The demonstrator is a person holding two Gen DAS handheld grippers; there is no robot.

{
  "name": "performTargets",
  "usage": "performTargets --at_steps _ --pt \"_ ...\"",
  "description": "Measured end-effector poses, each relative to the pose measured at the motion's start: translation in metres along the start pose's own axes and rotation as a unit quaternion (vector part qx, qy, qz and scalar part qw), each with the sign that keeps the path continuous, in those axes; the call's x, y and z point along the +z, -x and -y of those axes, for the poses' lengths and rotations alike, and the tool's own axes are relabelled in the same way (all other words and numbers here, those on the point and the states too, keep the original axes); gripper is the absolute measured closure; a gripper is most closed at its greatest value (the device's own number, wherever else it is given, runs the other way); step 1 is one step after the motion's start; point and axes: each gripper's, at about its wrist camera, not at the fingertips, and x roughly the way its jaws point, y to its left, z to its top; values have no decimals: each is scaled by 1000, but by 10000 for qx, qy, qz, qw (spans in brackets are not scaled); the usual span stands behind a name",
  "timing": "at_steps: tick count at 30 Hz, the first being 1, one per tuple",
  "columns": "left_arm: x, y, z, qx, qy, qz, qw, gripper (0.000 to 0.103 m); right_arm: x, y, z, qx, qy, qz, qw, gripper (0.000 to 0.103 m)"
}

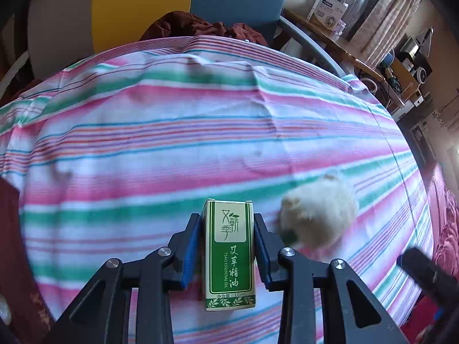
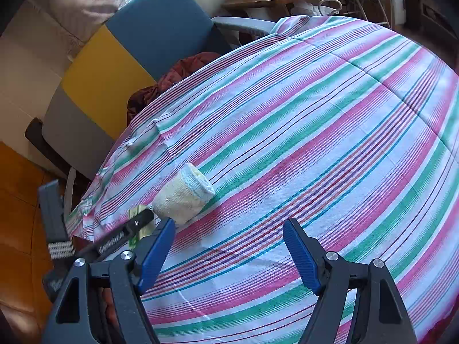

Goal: Organize objects
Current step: 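Move the left gripper to the small green box and grasp it, then grasp the white sock bundle with the right gripper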

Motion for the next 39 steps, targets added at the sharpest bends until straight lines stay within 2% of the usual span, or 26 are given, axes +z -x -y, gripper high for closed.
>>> performTargets --at_steps 9,12,14,17,19,23,27,28,29,34,39 --pt "-61 30 -1 211 -252 -10 9995 69 -12 -16 -16 -39 513 -299 9982 24" --pt "-70 35 -6 168 -221 1 9996 69 -17 -19 -33 -104 942 -275 9951 18" --pt "-71 36 -8 146 -214 16 9997 69 -18 -20 -47 -201 1318 -248 9908 16" --pt "-73 39 -13 73 -134 20 9999 69 -14 -28 -69 -482 1999 -204 9784 9" --pt "-75 39 -14 59 -113 47 9999 69 -8 -39 -78 -639 2313 -289 9704 9" --pt "-78 40 -15 23 -65 74 9999 69 2 -63 -89 -844 2622 -465 9602 7" --pt "-79 41 -16 13 -37 93 9999 69 9 -88 -94 -936 2689 -596 9568 7" --pt "-79 41 -16 10 -39 108 9999 69 10 -92 -94 -913 2690 -596 9569 11" --pt "-80 42 -16 4 -47 123 9999 69 10 -95 -92 -868 2690 -605 9573 31" --pt "-82 43 -18 -20 -44 198 9998 70 0 -82 -85 -697 2576 -583 9620 35" --pt "-89 55 -16 65 -119 336 9993 71 -28 -56 -71 -574 2423 -761 9655 35"
